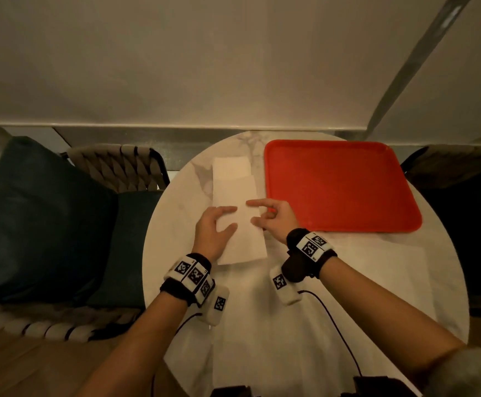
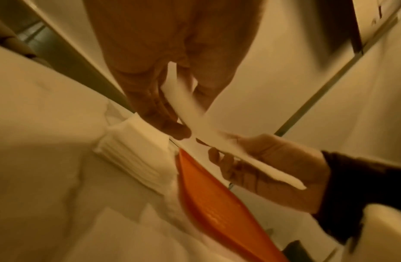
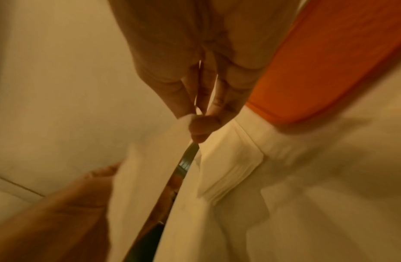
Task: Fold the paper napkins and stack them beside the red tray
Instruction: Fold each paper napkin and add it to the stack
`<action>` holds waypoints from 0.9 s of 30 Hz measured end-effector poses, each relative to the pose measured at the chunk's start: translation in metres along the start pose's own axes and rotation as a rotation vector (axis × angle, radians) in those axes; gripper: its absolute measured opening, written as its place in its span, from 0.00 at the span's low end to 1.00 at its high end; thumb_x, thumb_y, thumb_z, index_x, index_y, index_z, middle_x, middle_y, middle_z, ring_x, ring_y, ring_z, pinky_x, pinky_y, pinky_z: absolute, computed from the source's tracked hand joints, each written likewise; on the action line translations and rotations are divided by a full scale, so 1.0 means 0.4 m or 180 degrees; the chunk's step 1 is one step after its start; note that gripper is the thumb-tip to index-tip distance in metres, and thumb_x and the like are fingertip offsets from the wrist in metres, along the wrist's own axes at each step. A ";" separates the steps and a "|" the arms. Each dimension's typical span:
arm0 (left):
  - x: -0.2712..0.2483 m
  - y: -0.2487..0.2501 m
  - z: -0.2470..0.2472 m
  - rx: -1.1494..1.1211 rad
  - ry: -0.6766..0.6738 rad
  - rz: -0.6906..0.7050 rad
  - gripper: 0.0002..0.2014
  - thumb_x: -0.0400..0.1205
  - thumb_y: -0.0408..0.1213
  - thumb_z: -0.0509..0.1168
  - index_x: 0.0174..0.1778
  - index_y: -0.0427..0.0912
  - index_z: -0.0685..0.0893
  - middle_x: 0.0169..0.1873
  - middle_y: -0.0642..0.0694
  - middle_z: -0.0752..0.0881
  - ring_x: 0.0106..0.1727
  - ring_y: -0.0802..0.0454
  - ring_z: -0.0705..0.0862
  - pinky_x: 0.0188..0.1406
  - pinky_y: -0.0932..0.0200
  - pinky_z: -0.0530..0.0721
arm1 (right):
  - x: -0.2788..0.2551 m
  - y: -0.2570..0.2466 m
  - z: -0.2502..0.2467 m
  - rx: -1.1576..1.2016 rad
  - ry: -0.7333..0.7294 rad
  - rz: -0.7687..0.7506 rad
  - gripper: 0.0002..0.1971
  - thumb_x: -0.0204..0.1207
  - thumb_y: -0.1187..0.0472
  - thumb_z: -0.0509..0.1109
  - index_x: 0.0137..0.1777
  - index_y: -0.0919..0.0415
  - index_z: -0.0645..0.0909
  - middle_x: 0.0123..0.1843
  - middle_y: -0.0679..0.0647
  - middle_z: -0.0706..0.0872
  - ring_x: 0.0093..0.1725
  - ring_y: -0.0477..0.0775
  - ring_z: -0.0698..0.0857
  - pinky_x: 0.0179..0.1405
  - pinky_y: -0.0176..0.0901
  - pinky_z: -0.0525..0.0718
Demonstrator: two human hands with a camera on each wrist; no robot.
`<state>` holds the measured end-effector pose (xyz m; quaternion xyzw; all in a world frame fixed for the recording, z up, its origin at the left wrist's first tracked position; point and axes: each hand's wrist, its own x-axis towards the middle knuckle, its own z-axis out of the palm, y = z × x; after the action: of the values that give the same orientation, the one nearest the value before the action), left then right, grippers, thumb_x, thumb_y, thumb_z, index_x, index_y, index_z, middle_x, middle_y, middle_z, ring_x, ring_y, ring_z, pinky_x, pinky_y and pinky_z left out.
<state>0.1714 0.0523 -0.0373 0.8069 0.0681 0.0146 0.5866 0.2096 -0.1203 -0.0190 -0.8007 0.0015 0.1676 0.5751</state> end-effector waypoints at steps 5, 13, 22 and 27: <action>0.171 -0.024 -0.009 0.0557 0.0038 0.0023 0.26 0.74 0.27 0.75 0.68 0.40 0.81 0.63 0.45 0.79 0.55 0.56 0.77 0.47 0.77 0.72 | 0.157 -0.004 0.013 -0.0423 0.0227 -0.0071 0.25 0.69 0.72 0.75 0.66 0.55 0.83 0.36 0.46 0.80 0.30 0.42 0.76 0.30 0.27 0.75; 0.302 -0.072 0.013 0.1295 -0.0172 -0.0071 0.29 0.75 0.26 0.73 0.74 0.34 0.75 0.67 0.39 0.76 0.65 0.44 0.77 0.69 0.61 0.73 | 0.314 0.041 0.038 -0.1498 0.0118 -0.0404 0.28 0.71 0.72 0.73 0.73 0.64 0.76 0.69 0.56 0.76 0.48 0.46 0.75 0.56 0.29 0.76; 0.289 -0.059 0.033 0.2749 -0.0657 -0.0686 0.30 0.81 0.32 0.59 0.81 0.51 0.65 0.71 0.35 0.66 0.69 0.34 0.66 0.67 0.45 0.72 | 0.298 0.062 0.042 -0.2301 -0.0096 0.0006 0.30 0.78 0.63 0.66 0.81 0.55 0.64 0.66 0.62 0.65 0.55 0.62 0.78 0.59 0.51 0.82; 0.195 -0.001 0.054 0.2911 -0.0474 -0.0547 0.31 0.78 0.30 0.59 0.80 0.49 0.64 0.75 0.36 0.63 0.73 0.35 0.62 0.67 0.41 0.69 | 0.183 0.058 -0.023 -0.2006 0.0161 -0.0011 0.29 0.77 0.60 0.67 0.79 0.52 0.68 0.66 0.58 0.66 0.51 0.55 0.75 0.57 0.45 0.81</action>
<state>0.2507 0.0421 -0.0487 0.9728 0.0918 -0.1234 0.1733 0.2765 -0.1227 -0.0573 -0.9435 -0.0376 0.1388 0.2987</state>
